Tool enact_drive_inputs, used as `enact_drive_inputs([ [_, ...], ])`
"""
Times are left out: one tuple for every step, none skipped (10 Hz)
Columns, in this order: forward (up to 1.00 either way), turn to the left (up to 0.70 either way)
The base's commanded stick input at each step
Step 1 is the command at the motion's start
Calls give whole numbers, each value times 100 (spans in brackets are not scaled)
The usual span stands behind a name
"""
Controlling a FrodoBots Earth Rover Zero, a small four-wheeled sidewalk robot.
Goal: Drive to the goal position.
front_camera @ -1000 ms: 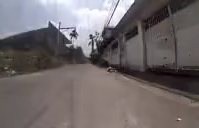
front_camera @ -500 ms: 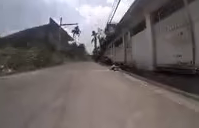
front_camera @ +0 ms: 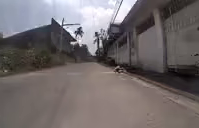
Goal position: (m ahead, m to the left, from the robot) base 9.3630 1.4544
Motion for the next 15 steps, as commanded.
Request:
enact_drive_inputs([
  [100,0],
  [100,0],
  [100,0],
  [100,0],
  [100,0],
  [100,0],
  [100,0],
  [100,0],
  [100,0],
  [100,0],
  [100,0],
  [100,0],
  [100,0],
  [100,0],
  [100,-13],
])
